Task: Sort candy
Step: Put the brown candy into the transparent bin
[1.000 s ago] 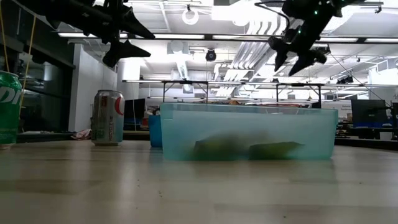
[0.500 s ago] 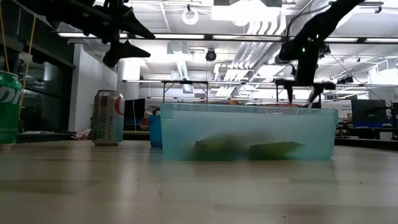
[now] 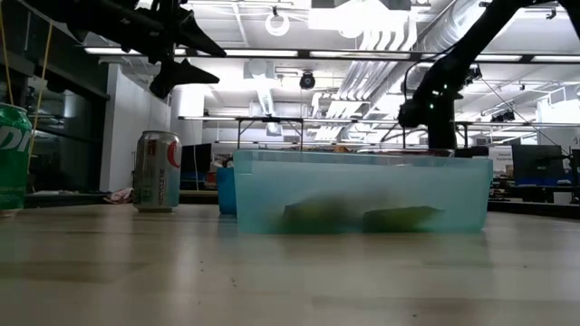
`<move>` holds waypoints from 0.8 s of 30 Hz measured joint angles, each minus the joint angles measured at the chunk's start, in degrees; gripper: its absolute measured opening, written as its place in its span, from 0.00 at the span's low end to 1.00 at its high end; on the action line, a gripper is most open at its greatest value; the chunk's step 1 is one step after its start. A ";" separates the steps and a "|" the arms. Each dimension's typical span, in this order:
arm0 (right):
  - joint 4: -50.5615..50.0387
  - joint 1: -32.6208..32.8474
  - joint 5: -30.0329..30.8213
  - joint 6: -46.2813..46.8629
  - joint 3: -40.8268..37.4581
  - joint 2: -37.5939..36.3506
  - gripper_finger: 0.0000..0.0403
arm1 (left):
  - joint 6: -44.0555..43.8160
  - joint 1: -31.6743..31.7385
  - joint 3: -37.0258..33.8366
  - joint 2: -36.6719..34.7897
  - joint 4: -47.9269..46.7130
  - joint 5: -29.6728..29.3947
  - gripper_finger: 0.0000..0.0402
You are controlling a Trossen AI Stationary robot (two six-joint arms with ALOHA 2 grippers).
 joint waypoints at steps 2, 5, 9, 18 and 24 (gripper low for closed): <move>-0.01 -0.05 -0.72 1.25 0.00 1.47 0.63 | 0.04 0.00 0.00 0.00 0.00 -0.04 0.56; 0.79 0.03 -1.08 2.27 0.04 2.59 0.63 | 0.06 0.00 0.00 0.00 0.00 -0.06 0.56; 1.45 0.04 -1.78 2.26 0.31 3.98 0.63 | 0.09 0.00 0.00 0.00 0.00 -0.10 0.56; 2.01 0.07 -1.64 0.43 -0.12 5.54 0.56 | -0.02 0.00 0.00 0.00 -0.02 -0.09 0.56; 2.28 0.72 -2.37 -2.00 -0.11 5.41 0.46 | -0.02 0.00 0.00 0.00 -0.02 -0.09 0.56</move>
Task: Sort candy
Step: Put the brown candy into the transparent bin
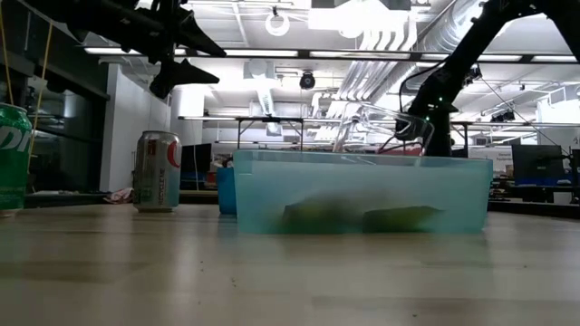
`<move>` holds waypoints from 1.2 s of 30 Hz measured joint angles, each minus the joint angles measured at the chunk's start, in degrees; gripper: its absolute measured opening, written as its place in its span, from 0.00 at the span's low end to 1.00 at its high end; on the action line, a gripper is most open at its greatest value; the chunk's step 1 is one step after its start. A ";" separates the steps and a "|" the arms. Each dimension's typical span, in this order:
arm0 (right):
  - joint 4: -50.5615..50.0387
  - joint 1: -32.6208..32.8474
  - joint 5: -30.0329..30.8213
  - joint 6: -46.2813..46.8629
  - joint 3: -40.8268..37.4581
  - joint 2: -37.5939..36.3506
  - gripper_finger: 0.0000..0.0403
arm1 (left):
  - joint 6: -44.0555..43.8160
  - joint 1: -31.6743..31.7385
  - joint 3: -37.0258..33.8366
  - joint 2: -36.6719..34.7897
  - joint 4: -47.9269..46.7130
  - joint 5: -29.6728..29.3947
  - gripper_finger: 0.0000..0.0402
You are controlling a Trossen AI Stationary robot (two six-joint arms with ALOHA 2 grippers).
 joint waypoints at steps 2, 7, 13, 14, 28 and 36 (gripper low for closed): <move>-0.07 0.36 -0.06 -0.47 0.00 0.00 0.44 | 0.00 0.00 0.00 0.00 0.00 0.00 0.56; -0.50 0.98 0.08 -1.64 0.02 -0.02 0.35 | -0.02 0.00 0.00 0.00 0.00 0.00 0.56; -2.05 1.68 1.54 -4.74 0.02 -0.02 0.10 | -1.36 0.00 0.00 0.00 0.00 0.03 0.56; -2.22 1.87 1.87 -5.12 0.02 -0.02 0.05 | -1.36 0.00 0.00 0.00 0.00 0.02 0.56; -3.09 5.88 5.58 -8.06 0.00 -2.18 0.01 | -1.36 0.00 0.00 0.00 0.00 0.02 0.56; -2.34 7.66 7.00 -8.95 0.00 -8.06 0.00 | -1.33 0.00 0.00 0.00 0.00 0.02 0.56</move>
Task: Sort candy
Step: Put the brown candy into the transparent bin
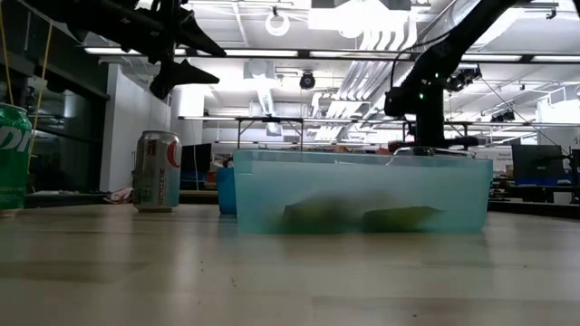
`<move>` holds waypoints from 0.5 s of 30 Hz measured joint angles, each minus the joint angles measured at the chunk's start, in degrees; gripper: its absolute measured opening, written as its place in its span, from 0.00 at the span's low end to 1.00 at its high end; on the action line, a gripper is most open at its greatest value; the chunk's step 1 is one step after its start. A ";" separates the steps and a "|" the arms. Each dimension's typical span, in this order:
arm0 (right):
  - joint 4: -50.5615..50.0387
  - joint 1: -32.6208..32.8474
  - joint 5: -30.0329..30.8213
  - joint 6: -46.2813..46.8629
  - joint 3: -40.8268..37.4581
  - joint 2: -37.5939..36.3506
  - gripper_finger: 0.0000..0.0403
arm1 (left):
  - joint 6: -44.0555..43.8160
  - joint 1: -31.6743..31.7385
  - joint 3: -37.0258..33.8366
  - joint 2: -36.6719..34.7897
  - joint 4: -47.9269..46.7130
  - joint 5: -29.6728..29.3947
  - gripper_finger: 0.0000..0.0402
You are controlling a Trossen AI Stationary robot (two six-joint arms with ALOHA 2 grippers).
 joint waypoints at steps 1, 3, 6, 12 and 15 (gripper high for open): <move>-0.28 0.20 0.12 -0.71 0.00 -0.96 0.00 | 0.00 0.00 0.00 0.00 0.00 0.00 0.56; -2.02 0.90 0.57 -2.38 0.00 -3.23 0.00 | 0.00 0.00 0.00 0.00 0.00 0.00 0.56; -7.09 2.84 3.40 -5.48 0.00 -7.13 0.00 | 0.00 0.00 0.00 0.00 0.00 0.00 0.56; -19.13 7.38 7.04 -8.79 -0.02 -12.82 0.00 | 0.00 0.00 0.00 0.00 0.00 0.00 0.56; -22.91 9.66 7.14 -9.24 -0.02 -13.95 0.00 | 0.00 0.00 0.00 0.00 0.00 0.00 0.56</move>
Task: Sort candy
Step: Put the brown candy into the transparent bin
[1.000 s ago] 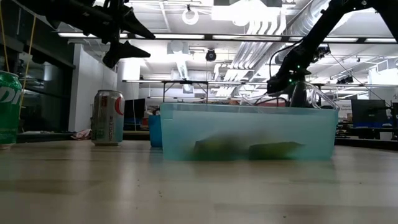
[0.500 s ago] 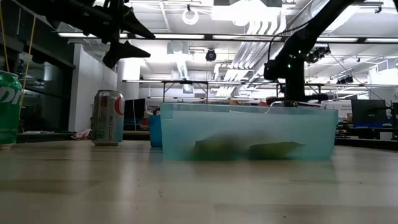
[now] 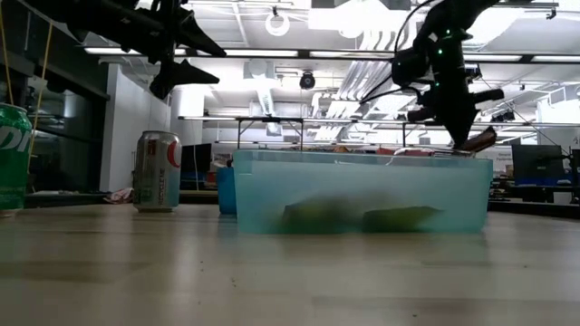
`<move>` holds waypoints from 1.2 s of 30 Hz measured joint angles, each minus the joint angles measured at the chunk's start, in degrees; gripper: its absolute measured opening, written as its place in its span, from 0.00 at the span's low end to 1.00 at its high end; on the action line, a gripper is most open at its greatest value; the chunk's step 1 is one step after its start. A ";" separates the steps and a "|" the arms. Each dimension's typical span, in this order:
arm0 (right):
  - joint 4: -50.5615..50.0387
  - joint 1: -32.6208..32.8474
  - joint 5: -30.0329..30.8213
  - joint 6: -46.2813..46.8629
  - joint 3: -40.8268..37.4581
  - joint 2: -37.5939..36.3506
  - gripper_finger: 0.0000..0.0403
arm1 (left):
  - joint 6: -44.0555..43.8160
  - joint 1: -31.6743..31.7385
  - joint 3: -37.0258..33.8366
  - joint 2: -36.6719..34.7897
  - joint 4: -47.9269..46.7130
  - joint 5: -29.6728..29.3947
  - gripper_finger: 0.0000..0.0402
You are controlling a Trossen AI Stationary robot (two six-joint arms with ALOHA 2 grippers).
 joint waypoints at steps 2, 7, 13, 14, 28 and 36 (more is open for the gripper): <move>-2.03 1.68 -0.03 0.48 0.00 -0.20 0.00 | 0.00 0.00 0.00 0.00 0.00 0.00 0.56; -4.41 5.66 -1.26 1.29 -0.11 0.39 0.00 | 0.00 0.00 0.00 0.00 0.00 0.00 0.56; -3.60 8.81 -2.89 4.47 -7.25 0.46 0.00 | -0.02 0.01 0.00 0.00 0.00 -0.02 0.56; -3.07 9.33 -3.24 4.93 -8.66 0.41 0.00 | -0.02 0.00 0.00 0.00 0.01 -0.01 0.56; 1.66 17.05 -6.39 9.26 -7.97 -5.62 0.00 | -0.02 0.02 0.00 0.00 0.04 -0.31 0.56; 6.38 16.68 -4.60 4.16 -3.66 -14.18 0.00 | -0.17 0.00 0.00 0.00 0.07 -0.83 0.56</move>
